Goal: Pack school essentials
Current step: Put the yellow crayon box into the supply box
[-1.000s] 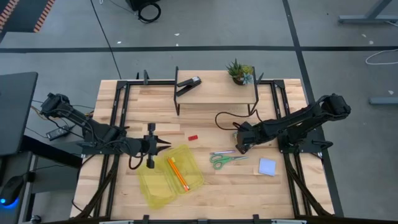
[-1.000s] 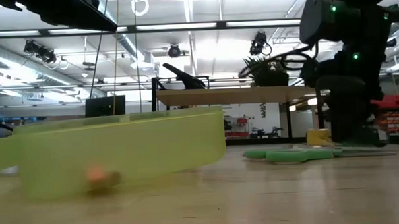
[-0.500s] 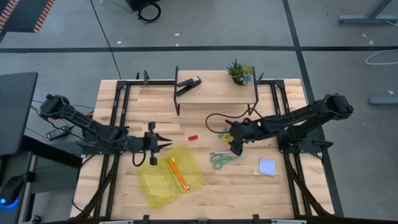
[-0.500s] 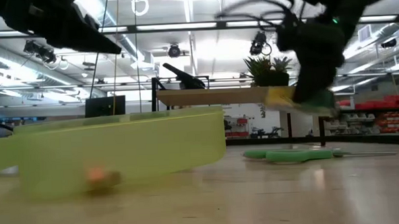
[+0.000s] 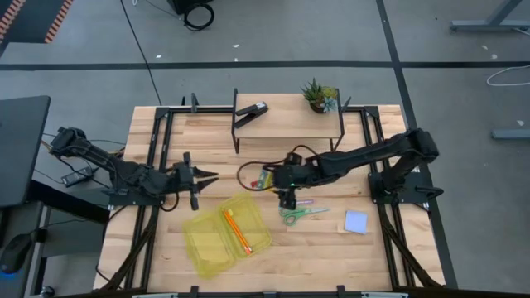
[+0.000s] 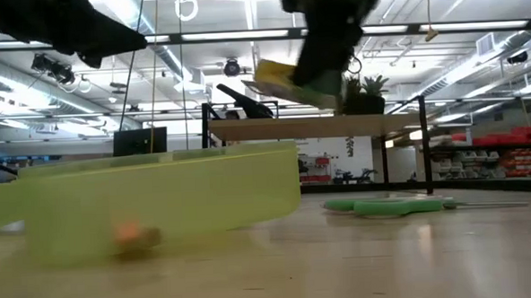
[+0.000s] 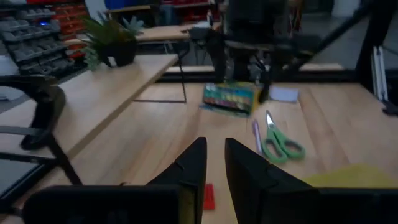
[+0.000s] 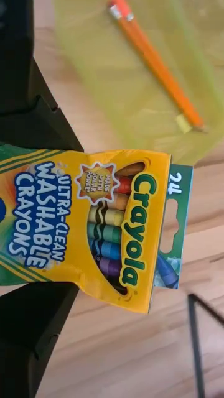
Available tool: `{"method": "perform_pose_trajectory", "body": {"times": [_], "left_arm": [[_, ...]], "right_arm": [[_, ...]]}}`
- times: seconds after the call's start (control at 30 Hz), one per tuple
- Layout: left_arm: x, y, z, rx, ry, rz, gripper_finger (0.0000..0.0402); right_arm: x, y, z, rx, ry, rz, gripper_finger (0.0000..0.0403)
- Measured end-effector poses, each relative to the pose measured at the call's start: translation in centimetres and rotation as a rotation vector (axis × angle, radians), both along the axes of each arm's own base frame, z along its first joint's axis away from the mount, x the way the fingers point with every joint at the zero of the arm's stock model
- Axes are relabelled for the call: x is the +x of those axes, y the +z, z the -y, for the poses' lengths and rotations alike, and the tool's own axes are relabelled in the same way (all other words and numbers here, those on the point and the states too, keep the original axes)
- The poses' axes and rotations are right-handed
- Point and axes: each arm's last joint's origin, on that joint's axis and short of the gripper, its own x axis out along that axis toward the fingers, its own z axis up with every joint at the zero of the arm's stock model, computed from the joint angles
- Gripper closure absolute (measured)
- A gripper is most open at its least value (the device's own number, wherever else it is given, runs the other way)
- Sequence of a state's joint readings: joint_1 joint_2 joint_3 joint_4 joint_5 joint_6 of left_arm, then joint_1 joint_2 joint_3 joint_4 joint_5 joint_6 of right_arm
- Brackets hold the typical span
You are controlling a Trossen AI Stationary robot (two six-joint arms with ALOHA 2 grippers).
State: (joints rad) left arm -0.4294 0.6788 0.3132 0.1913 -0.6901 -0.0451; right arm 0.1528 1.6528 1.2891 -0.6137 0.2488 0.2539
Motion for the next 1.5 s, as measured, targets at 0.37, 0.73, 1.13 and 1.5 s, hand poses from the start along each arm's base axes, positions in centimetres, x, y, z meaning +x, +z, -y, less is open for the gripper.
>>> {"method": "perform_pose_trajectory", "body": {"times": [0.37,0.73,1.13,1.5], "left_arm": [[-0.8,-0.3,-0.7,0.043,0.173,0.017,0.0332],[-0.8,-0.3,-0.8,-0.042,0.212,0.055,0.0337],[-0.8,-0.3,-0.8,-0.219,0.232,0.123,0.0318],[-0.7,-0.4,-0.5,-0.293,0.121,0.112,0.0326]], "right_arm": [[6.4,-0.8,-2.4,0.153,-0.156,0.038,0.0093],[10.6,-1.6,-7.2,0.249,-0.365,0.085,0.0093],[13.7,-3.7,-10.8,0.384,-0.49,0.128,0.0093],[14.5,-6.8,-10.0,0.333,-0.558,0.083,0.0093]]}}
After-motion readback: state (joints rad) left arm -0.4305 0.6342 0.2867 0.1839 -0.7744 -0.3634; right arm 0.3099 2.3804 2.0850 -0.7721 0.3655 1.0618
